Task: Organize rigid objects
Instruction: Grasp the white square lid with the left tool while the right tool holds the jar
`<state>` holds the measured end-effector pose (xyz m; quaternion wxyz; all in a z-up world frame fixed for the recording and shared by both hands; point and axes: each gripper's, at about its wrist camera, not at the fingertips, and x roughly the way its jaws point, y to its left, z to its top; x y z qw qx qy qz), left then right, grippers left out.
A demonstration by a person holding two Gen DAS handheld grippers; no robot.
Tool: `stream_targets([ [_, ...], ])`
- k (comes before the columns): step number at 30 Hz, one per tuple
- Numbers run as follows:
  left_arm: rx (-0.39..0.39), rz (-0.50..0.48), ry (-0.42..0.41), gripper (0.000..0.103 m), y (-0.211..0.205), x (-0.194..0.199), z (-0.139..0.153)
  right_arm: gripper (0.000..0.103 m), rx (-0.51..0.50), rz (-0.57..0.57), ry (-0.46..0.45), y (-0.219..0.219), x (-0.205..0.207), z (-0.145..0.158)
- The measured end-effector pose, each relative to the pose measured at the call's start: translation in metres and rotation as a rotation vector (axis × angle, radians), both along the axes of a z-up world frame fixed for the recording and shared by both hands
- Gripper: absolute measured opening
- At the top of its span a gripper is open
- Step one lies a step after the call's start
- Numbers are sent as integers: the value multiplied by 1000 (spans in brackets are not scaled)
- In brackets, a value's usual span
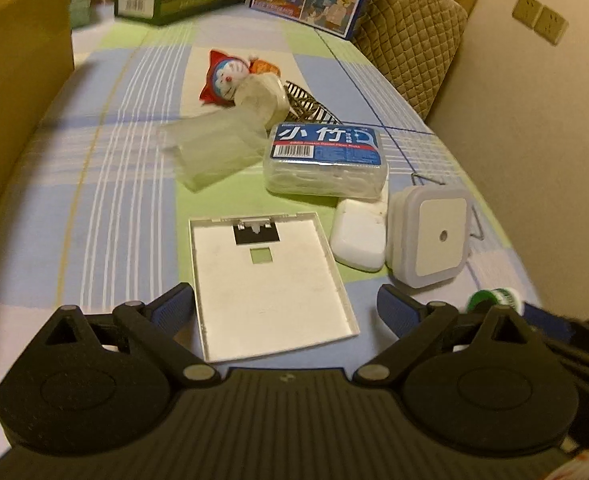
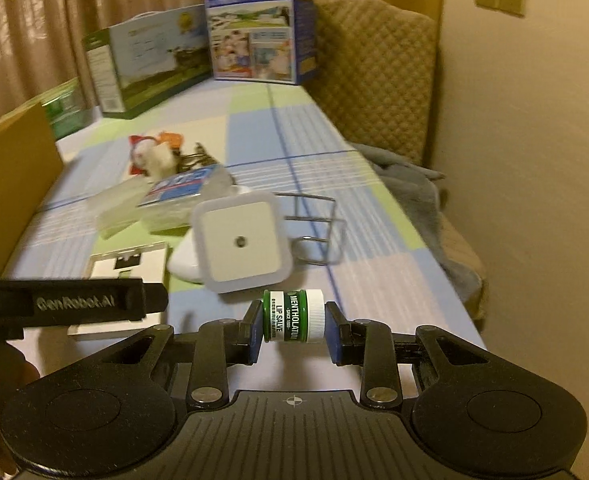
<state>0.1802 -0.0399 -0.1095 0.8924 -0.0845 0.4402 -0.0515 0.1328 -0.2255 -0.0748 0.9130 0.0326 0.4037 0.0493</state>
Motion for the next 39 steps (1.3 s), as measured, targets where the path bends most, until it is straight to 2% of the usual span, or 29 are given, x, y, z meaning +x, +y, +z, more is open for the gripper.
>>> stream_targets([
  [4, 107, -35, -12, 96, -4, -3, -5, 28, 13, 8, 6, -1, 1, -1],
  [12, 139, -14, -13, 93, 30, -17, -3, 28, 27, 37, 4, 6, 0, -4],
  [19, 191, -172, -57, 92, 28, -1, -7, 28, 42, 61, 24, 10, 1, -8],
  [22, 185, -229, -67, 93, 28, 7, -10, 28, 50, 61, 30, 10, 1, -9],
  [26, 180, -277, -70, 86, 27, 15, -9, 28, 53, 63, 33, 12, 2, -10],
  [30, 185, -262, -37, 85, 28, 7, -6, 28, 78, 70, 36, 12, 2, -11],
  [39, 201, -203, -27, 85, 39, -49, 2, 28, 88, 113, 18, 21, -4, -5],
])
